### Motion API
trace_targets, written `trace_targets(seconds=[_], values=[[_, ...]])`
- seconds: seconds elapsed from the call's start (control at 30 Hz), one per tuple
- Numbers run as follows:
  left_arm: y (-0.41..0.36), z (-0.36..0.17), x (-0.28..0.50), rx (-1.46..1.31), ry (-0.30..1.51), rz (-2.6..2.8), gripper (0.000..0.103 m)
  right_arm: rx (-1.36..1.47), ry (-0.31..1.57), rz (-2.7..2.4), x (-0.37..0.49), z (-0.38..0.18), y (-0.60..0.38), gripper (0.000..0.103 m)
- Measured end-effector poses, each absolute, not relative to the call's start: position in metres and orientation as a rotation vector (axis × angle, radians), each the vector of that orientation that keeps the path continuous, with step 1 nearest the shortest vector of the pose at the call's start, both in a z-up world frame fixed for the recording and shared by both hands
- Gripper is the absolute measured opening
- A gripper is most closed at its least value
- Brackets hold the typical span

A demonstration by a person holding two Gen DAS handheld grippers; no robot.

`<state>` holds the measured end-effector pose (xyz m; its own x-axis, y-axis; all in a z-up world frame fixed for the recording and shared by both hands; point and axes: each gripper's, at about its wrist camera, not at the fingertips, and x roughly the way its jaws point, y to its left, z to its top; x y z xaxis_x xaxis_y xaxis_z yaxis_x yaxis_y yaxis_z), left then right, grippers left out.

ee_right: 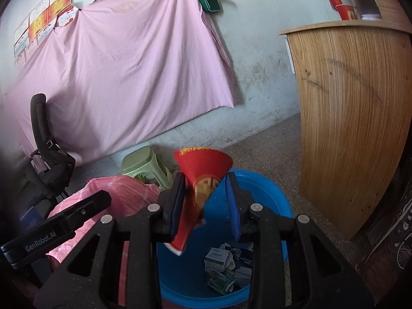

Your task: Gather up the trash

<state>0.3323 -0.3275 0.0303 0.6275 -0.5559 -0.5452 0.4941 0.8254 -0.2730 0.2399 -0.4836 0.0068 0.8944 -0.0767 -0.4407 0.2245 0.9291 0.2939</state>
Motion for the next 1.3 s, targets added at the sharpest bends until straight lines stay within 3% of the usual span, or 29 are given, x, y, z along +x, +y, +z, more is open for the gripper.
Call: trace_targets(seconds=[0.67,0.87,1.13,1.3], values=[[-0.317,0.042,0.314,-0.046,0.587,-0.572,0.055,0.335,0.417,-0.136,0.233,0.017,-0.479,0.058],[-0.298,0.047,0.303,-0.051,0.569,-0.542,0.056,0.297,0.394,-0.130,0.223,0.028,-0.468,0.063],[-0.269,0.055,0.286,-0.056,0.543,-0.499,0.065,0.252,0.363,-0.143,0.211,0.038,-0.455,0.080],[-0.244,0.058,0.273,-0.080,0.516,-0.468,0.080,0.228,0.335,-0.146,0.202,0.043,-0.445,0.095]])
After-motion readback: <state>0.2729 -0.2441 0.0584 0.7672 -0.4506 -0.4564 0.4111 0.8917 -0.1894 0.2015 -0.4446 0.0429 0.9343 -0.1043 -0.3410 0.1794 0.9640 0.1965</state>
